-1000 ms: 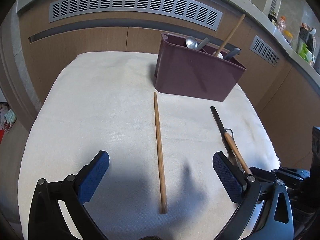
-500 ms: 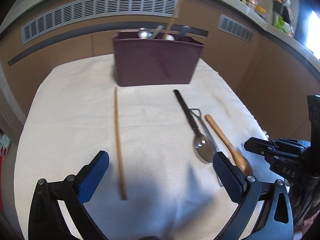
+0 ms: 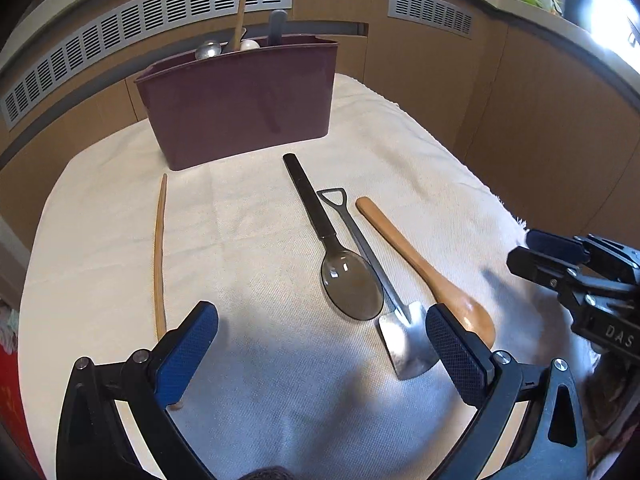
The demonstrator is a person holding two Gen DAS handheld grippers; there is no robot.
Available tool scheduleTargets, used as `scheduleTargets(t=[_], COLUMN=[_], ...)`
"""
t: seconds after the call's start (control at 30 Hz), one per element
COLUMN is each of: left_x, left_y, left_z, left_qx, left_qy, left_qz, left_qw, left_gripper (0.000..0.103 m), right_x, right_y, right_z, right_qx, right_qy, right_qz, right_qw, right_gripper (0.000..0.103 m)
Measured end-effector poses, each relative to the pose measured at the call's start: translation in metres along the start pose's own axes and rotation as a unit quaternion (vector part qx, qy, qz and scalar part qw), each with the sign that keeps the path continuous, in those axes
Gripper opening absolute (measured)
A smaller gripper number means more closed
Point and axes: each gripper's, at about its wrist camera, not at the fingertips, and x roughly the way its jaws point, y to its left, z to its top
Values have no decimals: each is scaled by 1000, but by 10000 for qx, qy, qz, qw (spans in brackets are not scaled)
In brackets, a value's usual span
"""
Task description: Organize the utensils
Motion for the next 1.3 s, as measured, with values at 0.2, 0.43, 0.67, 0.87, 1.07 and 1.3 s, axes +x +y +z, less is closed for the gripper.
scheduleTargets(t=[0.2,0.43,0.67,0.87,1.07,1.3], left_x=[13,19,21,0,-23,-32], left_y=[6,-2,-10,24,75,100], left_z=[7,8,11,-2,-21,-37], left_qx=[-429,-273,81,-123,-527,-969], left_qy=[170,201,67,-76,-252,-275], left_qz=[88,-15,-33,132,635,448], left_qw=[9989,9994,9999,9998,9963,9939], left_gripper=[98,62,44,33,33,36], right_x=[-3,0,1,-6,4,38], right_y=[-14,-19,-3,24,67,103], right_z=[-4,-8,-5,0,2,25], right_qx=[115,166,-35,-455,-979,-1045], right_qy=[-38,66,166,95,253,784], right_qz=[-192,-284,-272,-259,161,898], right_qw=[9997,9994,9995,9986,9947,9874], right_gripper=[63,64,64,71,71,27])
